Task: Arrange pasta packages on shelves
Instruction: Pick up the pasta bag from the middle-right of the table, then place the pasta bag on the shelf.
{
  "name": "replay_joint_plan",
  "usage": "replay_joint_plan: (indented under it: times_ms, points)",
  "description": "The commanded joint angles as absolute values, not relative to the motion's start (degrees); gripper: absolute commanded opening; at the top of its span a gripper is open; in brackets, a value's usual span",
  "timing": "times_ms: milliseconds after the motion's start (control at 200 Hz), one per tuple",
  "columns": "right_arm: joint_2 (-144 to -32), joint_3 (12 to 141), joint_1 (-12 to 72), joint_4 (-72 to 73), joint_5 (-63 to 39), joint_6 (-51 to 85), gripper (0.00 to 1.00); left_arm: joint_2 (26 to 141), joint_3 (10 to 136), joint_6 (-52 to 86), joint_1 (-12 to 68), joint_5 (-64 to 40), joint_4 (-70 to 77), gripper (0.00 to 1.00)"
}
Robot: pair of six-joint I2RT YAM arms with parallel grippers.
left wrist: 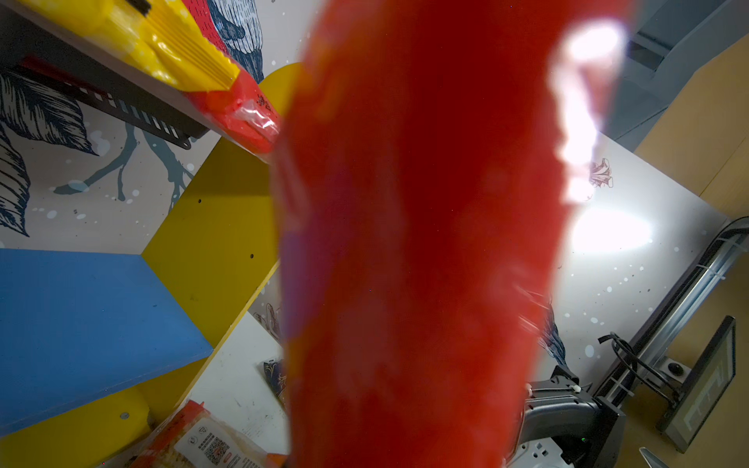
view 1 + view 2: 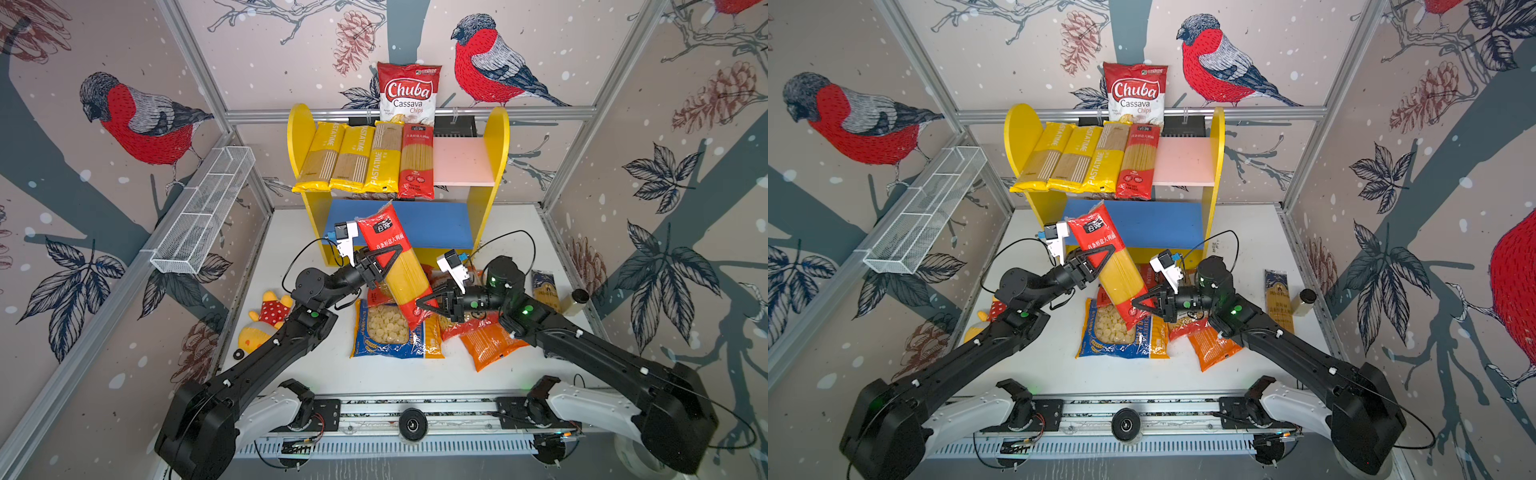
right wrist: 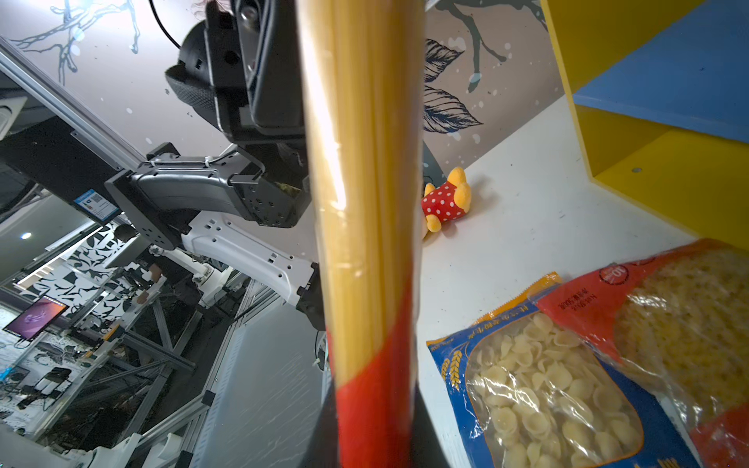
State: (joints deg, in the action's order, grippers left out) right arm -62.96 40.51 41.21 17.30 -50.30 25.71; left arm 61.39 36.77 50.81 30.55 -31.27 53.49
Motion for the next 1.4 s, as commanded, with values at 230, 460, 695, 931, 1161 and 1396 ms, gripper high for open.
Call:
replay_joint_plan:
  times_ms: [230, 460, 695, 931, 1161, 1396]
  points:
    - [-61.0, 45.1, 40.4, 22.5, -48.5, 28.7, 0.00, 60.7, 39.9, 50.4, 30.6, -32.3, 57.9, 0.54]
    - [-61.4, 49.4, 38.1, 25.3, -48.6, 31.2, 0.00, 61.1, 41.3, 50.1, 30.6, -33.4, 57.7, 0.68]
    - [-62.4, 59.3, 32.5, 20.6, -44.1, 35.0, 0.00, 61.7, 41.2, 49.5, 30.6, -33.5, 57.3, 0.74]
    - [-70.5, 78.2, 21.1, 1.0, -41.4, 40.1, 0.00, 63.3, 42.1, 49.5, 31.0, -32.1, 56.4, 0.74]
    - [-79.7, 87.7, 17.0, -2.9, -42.8, 46.1, 0.00, 67.3, 44.2, 48.1, 35.3, -30.2, 55.7, 0.74]
    - [-85.1, 92.7, 17.4, -4.8, -41.7, 49.1, 0.00, 68.5, 43.5, 47.7, 37.0, -28.6, 55.7, 0.74]
